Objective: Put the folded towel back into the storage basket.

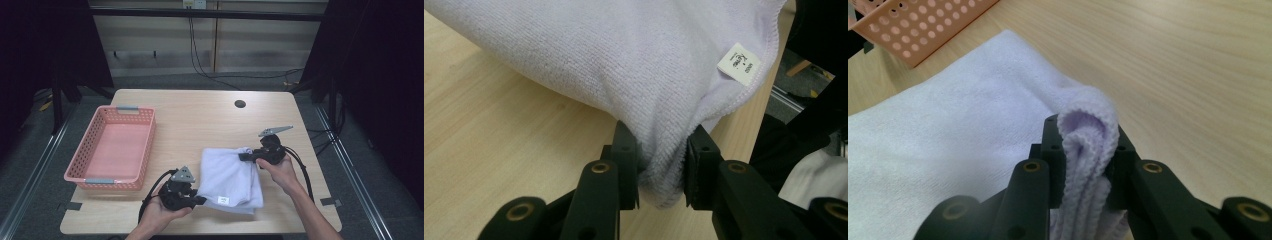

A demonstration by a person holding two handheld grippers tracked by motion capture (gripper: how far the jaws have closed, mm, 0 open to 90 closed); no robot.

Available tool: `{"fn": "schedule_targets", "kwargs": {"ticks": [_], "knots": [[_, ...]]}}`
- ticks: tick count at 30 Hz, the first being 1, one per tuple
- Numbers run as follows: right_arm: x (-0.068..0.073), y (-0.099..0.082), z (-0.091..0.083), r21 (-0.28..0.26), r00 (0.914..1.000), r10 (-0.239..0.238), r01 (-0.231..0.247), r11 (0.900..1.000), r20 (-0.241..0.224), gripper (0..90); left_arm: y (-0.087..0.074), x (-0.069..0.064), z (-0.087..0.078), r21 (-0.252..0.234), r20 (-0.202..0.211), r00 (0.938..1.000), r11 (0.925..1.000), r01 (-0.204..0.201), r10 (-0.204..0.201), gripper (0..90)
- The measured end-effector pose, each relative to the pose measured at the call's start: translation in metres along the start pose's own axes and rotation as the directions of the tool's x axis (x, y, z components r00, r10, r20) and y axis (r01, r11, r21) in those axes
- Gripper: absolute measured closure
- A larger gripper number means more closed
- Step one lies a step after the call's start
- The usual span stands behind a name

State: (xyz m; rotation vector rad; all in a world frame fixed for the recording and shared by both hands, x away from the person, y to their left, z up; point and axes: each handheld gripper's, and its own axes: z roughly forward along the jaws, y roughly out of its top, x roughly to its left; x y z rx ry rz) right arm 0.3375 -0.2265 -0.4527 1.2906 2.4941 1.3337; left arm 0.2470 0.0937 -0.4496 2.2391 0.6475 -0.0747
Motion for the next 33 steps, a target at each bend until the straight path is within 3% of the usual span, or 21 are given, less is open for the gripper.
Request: {"fn": "schedule_targets", "kwargs": {"ticks": [9, 18, 33], "knots": [[0.001, 0.014, -0.005, -0.004, 0.9999, -0.009, 0.009, 0.9999, 0.007, 76.4, 0.009, -0.001, -0.005, -0.007, -0.006, 0.9999, 0.9999, -0.012, 0.012, 71.9], [0.004, 0.033, -0.015, -0.042, 0.9999, -0.011, 0.011, 0.9990, 0.000, 76.6, 0.020, 0.001, -0.019, -0.054, -0.005, 1.0000, 0.9985, -0.009, 0.009, 71.9], [0.007, 0.069, -0.030, -0.109, 0.9997, -0.023, 0.023, 0.9938, -0.005, 76.8, 0.046, 0.004, -0.043, -0.099, -0.046, 0.9985, 0.9945, -0.035, 0.031, 71.9]]}}
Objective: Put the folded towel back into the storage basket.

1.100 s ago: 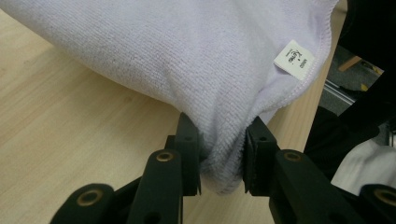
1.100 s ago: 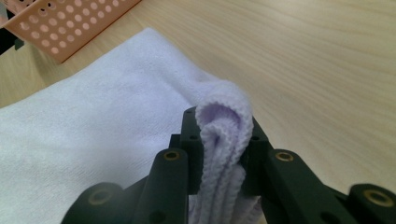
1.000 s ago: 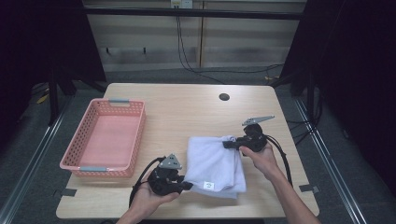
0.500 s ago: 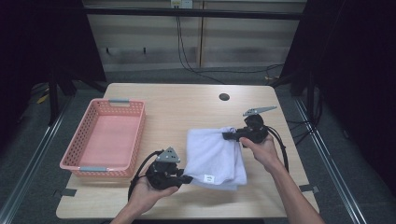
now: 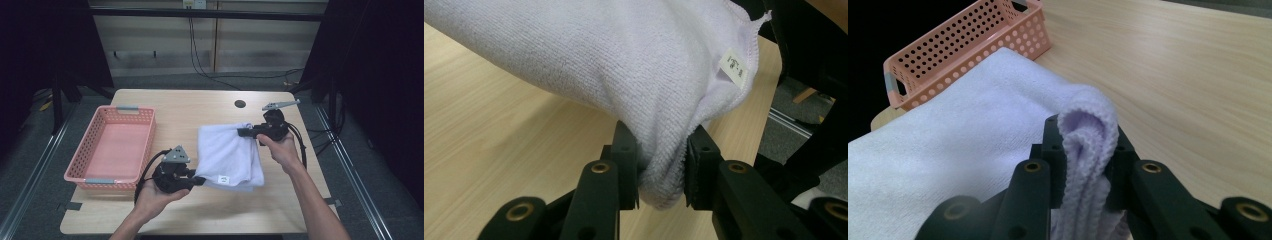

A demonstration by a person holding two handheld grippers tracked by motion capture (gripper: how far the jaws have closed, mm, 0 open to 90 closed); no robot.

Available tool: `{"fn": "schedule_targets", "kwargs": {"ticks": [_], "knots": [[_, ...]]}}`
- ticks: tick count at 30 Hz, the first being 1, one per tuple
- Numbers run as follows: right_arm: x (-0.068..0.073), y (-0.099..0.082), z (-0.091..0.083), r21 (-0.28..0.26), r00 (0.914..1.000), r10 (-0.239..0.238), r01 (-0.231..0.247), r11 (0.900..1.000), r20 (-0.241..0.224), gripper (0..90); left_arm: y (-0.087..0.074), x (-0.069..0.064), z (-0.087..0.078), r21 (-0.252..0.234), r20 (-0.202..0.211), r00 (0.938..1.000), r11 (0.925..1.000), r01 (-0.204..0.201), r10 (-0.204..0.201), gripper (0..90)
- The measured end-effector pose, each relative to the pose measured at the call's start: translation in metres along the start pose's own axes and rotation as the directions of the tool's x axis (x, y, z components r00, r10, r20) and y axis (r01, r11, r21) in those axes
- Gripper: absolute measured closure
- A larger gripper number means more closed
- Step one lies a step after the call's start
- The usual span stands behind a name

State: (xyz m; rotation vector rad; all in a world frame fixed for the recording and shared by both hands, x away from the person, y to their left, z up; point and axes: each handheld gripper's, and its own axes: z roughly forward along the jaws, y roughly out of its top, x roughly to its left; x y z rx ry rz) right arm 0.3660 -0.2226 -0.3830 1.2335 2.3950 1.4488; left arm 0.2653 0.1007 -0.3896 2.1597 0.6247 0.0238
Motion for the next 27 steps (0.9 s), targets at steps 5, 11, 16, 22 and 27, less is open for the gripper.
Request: {"fn": "schedule_targets", "kwargs": {"ticks": [5, 11, 16, 22, 27], "knots": [[0.002, 0.010, 0.001, 0.000, 0.9999, -0.012, 0.012, 0.9999, 0.002, 76.8, 0.004, 0.003, -0.006, -0.001, -0.013, 0.9999, 1.0000, -0.001, 0.001, 71.9], [0.008, 0.028, 0.012, -0.005, 0.9996, -0.021, 0.021, 0.9998, -0.016, 76.9, 0.008, 0.011, -0.022, -0.013, -0.033, 0.9994, 0.9999, 0.008, -0.008, 71.9], [0.013, 0.040, 0.018, -0.004, 0.9991, -0.034, 0.034, 0.9994, -0.024, 76.9, 0.009, 0.017, -0.034, -0.020, -0.051, 0.9986, 0.9997, 0.015, -0.016, 71.9], [0.022, 0.056, 0.031, -0.011, 0.9978, -0.049, 0.048, 0.9988, -0.046, 76.9, 0.003, 0.024, -0.048, -0.034, -0.068, 0.9974, 0.9992, 0.023, -0.025, 71.9], [0.026, 0.063, 0.040, -0.006, 0.9970, -0.054, 0.054, 0.9985, -0.056, 76.9, 0.000, 0.031, -0.056, -0.042, -0.079, 0.9959, 0.9983, 0.040, -0.043, 71.9]]}}
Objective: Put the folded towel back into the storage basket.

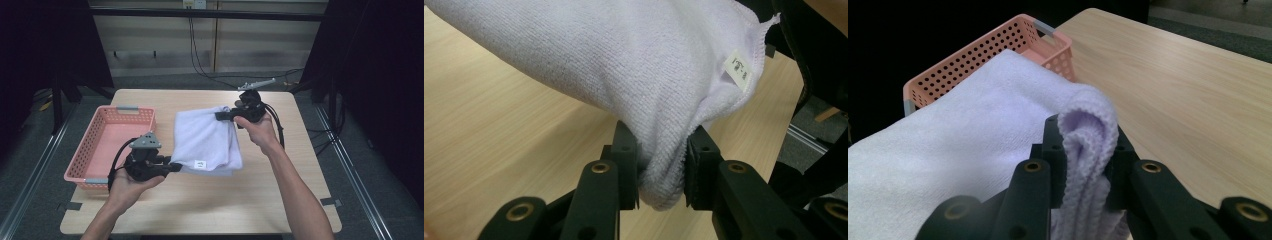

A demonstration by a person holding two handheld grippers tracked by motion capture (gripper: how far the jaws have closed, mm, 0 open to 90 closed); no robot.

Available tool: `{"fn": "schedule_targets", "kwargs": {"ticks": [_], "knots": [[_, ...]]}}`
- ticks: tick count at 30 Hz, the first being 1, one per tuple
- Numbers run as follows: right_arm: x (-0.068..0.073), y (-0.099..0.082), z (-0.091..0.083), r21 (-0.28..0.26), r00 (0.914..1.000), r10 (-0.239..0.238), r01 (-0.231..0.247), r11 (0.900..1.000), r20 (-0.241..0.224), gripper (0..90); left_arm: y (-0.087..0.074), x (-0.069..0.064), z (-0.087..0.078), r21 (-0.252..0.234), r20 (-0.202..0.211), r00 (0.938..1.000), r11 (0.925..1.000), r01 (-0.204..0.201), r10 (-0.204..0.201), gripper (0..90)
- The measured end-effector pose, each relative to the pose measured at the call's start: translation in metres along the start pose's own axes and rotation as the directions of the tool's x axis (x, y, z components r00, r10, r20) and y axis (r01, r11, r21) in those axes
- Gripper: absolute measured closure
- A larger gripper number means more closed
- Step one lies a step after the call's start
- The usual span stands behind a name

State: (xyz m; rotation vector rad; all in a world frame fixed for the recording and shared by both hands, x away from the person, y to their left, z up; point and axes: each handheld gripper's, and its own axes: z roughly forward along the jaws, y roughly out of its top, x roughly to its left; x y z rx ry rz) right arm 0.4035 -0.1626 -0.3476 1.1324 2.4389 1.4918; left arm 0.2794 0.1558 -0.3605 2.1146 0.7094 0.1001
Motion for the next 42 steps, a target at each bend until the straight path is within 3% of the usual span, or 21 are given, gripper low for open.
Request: {"fn": "schedule_targets", "kwargs": {"ticks": [9, 13, 20, 29, 32, 35, 42], "knots": [[0.008, 0.022, 0.013, 0.006, 0.9997, -0.016, 0.016, 0.9999, -0.020, 77.0, 0.003, 0.013, -0.024, -0.012, -0.031, 0.9995, 0.9999, 0.010, -0.010, 72.0], [0.017, 0.036, 0.027, 0.036, 0.9985, -0.052, 0.052, 0.9980, -0.014, 77.1, 0.000, 0.022, -0.034, -0.020, -0.046, 0.9987, 0.9996, 0.019, -0.020, 72.0], [0.032, 0.059, 0.039, 0.042, 0.9961, -0.086, 0.087, 0.9953, -0.019, 77.1, -0.006, 0.034, -0.055, -0.049, -0.068, 0.9968, 0.9980, 0.039, -0.043, 72.0], [0.049, 0.086, 0.069, 0.044, 0.9925, -0.110, 0.112, 0.9927, -0.055, 77.1, -0.013, 0.051, -0.085, -0.074, -0.100, 0.9913, 0.9942, 0.079, -0.086, 72.0], [0.052, 0.090, 0.072, 0.039, 0.9928, -0.106, 0.108, 0.9934, -0.056, 77.1, -0.015, 0.053, -0.091, -0.091, -0.120, 0.9896, 0.9935, 0.068, -0.079, 72.0], [0.056, 0.098, 0.079, 0.039, 0.9917, -0.108, 0.111, 0.9930, -0.069, 77.1, -0.017, 0.059, -0.099, -0.092, -0.139, 0.9845, 0.9913, 0.095, -0.107, 72.1], [0.063, 0.104, 0.096, 0.047, 0.9914, -0.101, 0.106, 0.9933, -0.083, 77.1, -0.022, 0.065, -0.114, -0.097, -0.161, 0.9797, 0.9898, 0.104, -0.119, 72.2]]}}
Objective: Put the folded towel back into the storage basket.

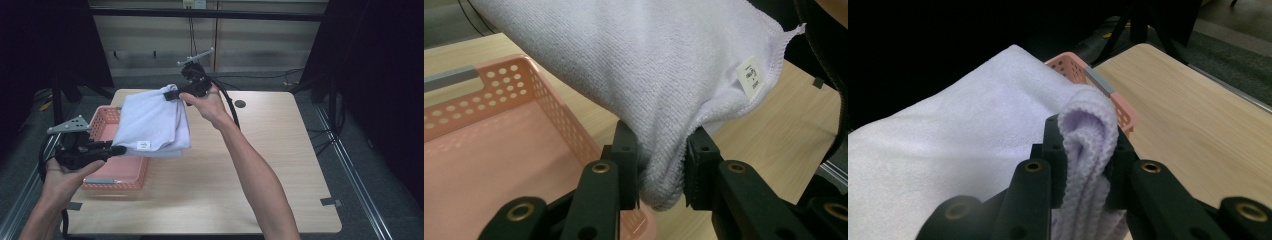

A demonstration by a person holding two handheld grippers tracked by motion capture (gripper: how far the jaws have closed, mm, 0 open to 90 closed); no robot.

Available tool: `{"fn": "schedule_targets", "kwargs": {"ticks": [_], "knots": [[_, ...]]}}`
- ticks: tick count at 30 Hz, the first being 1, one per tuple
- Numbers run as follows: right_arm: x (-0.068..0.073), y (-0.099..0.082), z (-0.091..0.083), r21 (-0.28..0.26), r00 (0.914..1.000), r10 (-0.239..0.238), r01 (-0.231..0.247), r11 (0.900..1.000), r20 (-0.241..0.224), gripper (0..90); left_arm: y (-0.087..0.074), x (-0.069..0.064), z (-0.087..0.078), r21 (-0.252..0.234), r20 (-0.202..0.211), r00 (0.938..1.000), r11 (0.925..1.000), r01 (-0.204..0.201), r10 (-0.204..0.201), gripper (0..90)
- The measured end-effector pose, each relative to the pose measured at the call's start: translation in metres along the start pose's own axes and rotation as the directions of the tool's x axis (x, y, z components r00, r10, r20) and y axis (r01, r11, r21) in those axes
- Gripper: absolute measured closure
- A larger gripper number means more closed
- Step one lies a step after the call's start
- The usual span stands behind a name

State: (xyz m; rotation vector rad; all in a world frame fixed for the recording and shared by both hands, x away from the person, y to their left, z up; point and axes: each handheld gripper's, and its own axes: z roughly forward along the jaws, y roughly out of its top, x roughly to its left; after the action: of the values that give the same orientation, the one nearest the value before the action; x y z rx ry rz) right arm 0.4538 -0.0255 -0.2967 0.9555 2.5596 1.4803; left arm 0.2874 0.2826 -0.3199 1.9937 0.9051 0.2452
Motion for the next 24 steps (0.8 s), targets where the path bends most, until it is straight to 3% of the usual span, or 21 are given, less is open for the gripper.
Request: {"fn": "schedule_targets", "kwargs": {"ticks": [6, 13, 24], "knots": [[0.007, 0.008, 0.017, -0.008, 0.9996, 0.005, -0.005, 1.0000, -0.029, 77.1, -0.006, 0.009, -0.016, -0.008, -0.031, 0.9994, 0.9999, 0.015, -0.015, 72.2], [0.014, 0.013, 0.035, 0.005, 0.9994, 0.015, -0.014, 0.9999, -0.032, 77.2, -0.011, 0.016, -0.024, 0.008, -0.057, 0.9979, 0.9995, 0.030, -0.029, 72.3], [0.030, 0.030, 0.055, 0.014, 0.9988, -0.010, 0.010, 0.9999, -0.048, 77.2, -0.023, 0.031, -0.045, -0.010, -0.086, 0.9930, 0.9967, 0.080, -0.080, 72.3]]}}
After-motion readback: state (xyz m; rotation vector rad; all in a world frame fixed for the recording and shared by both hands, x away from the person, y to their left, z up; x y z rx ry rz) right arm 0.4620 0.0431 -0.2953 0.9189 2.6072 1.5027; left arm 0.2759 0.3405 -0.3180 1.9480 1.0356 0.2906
